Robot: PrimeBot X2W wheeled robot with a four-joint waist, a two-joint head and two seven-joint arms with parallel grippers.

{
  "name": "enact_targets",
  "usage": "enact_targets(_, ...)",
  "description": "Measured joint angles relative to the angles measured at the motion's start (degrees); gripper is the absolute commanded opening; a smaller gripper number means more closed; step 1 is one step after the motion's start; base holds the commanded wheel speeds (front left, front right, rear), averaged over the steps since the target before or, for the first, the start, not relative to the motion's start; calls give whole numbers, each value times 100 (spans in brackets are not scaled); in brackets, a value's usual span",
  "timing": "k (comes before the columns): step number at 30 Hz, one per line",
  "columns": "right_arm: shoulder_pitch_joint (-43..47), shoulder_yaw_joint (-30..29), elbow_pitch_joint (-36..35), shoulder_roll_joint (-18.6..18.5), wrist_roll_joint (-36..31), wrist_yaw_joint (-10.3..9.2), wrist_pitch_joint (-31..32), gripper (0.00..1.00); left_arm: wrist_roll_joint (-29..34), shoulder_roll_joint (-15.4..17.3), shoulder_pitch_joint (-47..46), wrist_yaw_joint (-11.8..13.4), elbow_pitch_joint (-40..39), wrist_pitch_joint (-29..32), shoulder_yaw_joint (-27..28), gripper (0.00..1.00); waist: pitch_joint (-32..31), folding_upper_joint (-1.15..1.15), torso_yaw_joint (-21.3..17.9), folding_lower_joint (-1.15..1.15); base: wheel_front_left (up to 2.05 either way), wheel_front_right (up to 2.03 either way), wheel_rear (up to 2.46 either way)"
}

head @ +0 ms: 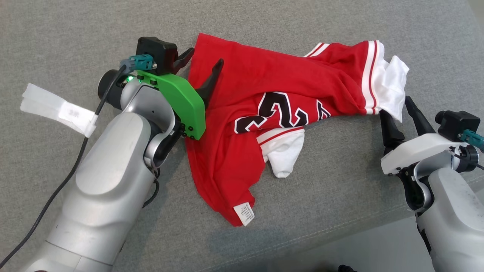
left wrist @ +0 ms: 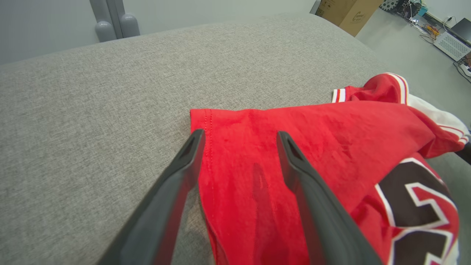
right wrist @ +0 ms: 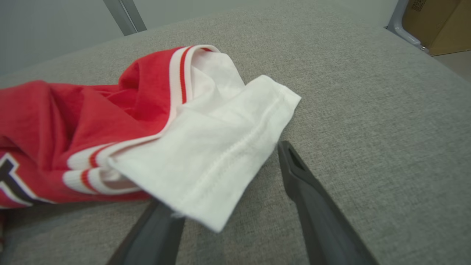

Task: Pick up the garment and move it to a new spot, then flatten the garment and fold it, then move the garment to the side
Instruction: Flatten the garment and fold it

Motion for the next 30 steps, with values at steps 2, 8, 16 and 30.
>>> enact_targets(2, 1, -3, -13, -1, 0, -1, -13, 100, -11, -12, -53, 0, 27, -48, 23, 100, 10, 0, 1, 0, 0, 0, 0)
enact_targets(8, 5, 34, -149, 4, -68, -1, -80, 100, -10, -18, -186, 0, 254, -105, 33, 100, 34, 0, -17, 0, 0, 0, 0)
enact_targets(16, 79, -123, -589, -62, -276, -52, -190, 100, 40, -32, -310, -1, 359, -522, 142, 100, -14, 0, -25, 0, 0, 0, 0)
enact_targets(30, 847, 160, -1606, -398, -931, 187, -197, 100, 40, 12, -263, -48, 667, -832, 172, 100, -241, 0, -31, 0, 0, 0, 0)
